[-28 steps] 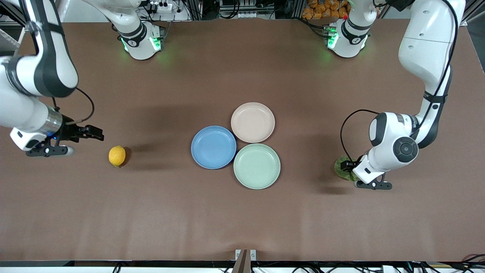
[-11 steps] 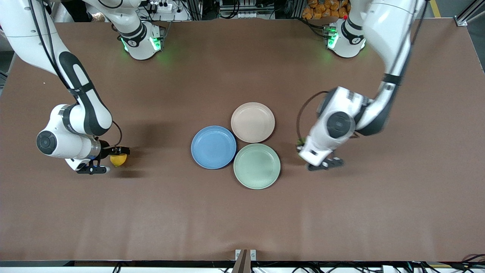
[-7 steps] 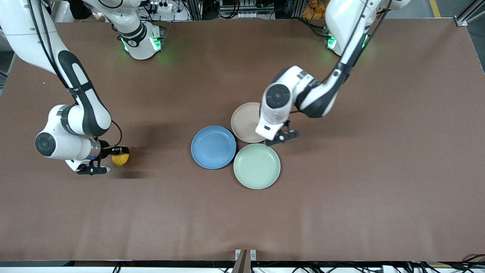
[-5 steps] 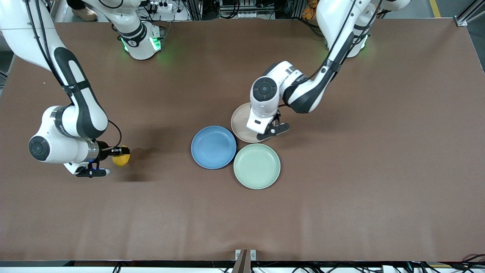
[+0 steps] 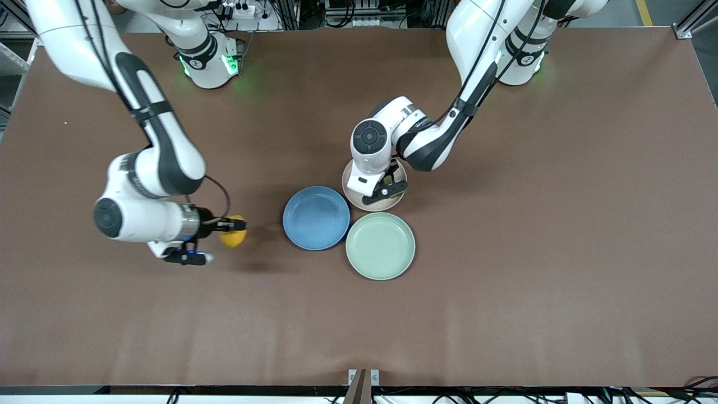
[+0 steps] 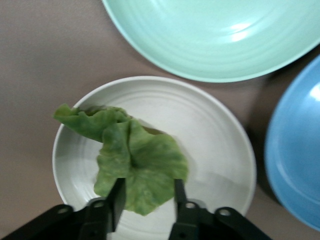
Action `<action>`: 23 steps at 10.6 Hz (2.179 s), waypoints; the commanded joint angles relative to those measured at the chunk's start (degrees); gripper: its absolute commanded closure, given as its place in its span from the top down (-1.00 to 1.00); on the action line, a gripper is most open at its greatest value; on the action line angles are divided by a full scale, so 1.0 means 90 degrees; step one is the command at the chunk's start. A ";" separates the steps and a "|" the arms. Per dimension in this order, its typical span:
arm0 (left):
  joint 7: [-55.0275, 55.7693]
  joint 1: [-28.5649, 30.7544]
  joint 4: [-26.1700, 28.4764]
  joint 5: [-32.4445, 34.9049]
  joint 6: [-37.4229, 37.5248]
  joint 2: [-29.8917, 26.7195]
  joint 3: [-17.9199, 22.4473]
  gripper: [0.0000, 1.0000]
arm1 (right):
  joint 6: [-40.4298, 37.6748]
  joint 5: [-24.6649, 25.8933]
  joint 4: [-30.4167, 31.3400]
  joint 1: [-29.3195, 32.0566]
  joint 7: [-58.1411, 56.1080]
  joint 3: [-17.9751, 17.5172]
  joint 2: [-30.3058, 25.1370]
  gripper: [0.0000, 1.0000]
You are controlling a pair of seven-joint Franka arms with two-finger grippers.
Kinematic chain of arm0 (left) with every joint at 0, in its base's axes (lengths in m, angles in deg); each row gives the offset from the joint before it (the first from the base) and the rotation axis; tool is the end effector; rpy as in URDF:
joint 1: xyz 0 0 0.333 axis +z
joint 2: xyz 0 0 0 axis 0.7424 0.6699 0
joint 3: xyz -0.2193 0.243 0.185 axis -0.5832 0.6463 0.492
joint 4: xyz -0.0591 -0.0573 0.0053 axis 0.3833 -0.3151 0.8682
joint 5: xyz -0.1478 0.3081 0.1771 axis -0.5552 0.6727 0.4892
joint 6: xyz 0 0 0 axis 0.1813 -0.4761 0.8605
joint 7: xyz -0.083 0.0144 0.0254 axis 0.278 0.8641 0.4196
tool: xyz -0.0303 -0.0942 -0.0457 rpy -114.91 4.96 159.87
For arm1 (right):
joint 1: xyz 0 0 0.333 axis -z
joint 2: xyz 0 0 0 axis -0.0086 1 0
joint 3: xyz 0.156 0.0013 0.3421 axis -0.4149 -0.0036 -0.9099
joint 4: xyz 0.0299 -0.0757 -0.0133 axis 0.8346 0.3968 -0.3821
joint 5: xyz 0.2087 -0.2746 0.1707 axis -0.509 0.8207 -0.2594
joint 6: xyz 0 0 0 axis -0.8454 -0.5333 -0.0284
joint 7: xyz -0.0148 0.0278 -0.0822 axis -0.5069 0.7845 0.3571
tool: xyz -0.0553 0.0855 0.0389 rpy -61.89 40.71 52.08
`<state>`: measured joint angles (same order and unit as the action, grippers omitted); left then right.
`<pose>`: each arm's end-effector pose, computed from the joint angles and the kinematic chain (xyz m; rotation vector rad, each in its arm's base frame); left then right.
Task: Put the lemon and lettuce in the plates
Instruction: 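Release the lettuce while the right gripper carries the lemon over the blue plate, then open the right gripper over the blue plate while the left gripper withdraws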
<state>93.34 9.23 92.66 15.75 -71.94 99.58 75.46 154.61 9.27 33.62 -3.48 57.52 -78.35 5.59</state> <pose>0.4886 -0.5267 0.2849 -3.0388 -0.5813 0.2220 0.6577 0.1750 0.3422 -2.8333 0.1980 0.3209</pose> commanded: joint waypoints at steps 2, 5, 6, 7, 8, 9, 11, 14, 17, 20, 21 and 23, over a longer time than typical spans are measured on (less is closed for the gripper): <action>0.0035 0.0256 -0.0226 -0.0062 0.0353 -0.0606 0.0131 1.00 | 0.0363 -0.0236 -0.0558 -0.0174 0.1360 -0.0570 0.0578 -1.00; -0.1590 0.1173 -0.0226 -0.0042 0.1202 -0.1456 0.0132 1.00 | 0.0801 -0.0246 -0.0873 -0.0291 0.1834 -0.0884 0.1126 -1.00; -0.2245 0.1553 -0.0226 -0.0042 0.1369 -0.1700 0.0132 1.00 | 0.0861 -0.0246 -0.0873 -0.0320 0.1835 -0.0914 0.1253 -1.00; -0.2880 0.1915 -0.0216 -0.0042 0.1574 -0.1886 0.0132 1.00 | 0.0900 -0.0246 -0.0873 -0.0379 0.1835 -0.0943 0.1390 -1.00; -0.3621 0.2315 -0.0216 -0.0042 0.1721 -0.2004 0.0132 1.00 | 0.1210 -0.0246 -0.0863 -0.0398 0.1835 -0.1021 0.1507 -1.00; -0.4324 0.2725 -0.0216 -0.0042 0.1761 -0.2073 0.0132 1.00 | 0.1377 -0.0255 -0.0873 -0.0418 0.1931 -0.1099 0.1624 -1.00; -0.5129 0.3245 -0.0197 -0.0032 0.1762 -0.2190 0.0141 1.00 | 0.1330 -0.0255 -0.0902 -0.0438 0.2098 -0.1139 0.1626 -0.80; -0.5628 0.3762 -0.0167 0.0671 0.1771 -0.2298 0.0122 1.00 | 0.1291 -0.0216 -0.0893 -0.0409 0.2040 -0.1158 0.1529 1.00; -0.6361 0.4232 -0.0226 0.0681 0.1762 -0.2541 0.0122 1.00 | -0.0157 0.0026 -0.1155 0.0078 0.1972 -0.1100 0.0838 1.00; -0.6402 0.4379 -0.0313 0.0623 0.2278 -0.3116 0.0122 1.00 | -0.1266 0.1314 -0.1127 0.0790 0.1008 -0.1012 -0.0411 1.00; -0.6392 0.4379 -0.0391 0.0613 0.2472 -0.3225 0.0112 1.00 | -0.1432 0.1365 -0.1127 0.1025 0.0521 -0.0934 -0.0831 1.00; -0.6392 0.4379 -0.0819 0.0603 0.3096 -0.3245 0.0093 1.00 | -0.1744 0.1366 -0.1117 0.1338 -0.0359 -0.0671 -0.1661 1.00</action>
<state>36.43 48.03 87.84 20.57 -47.70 70.49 76.99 140.43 20.60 20.96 6.78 58.73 -85.39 -3.04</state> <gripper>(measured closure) 0.000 0.000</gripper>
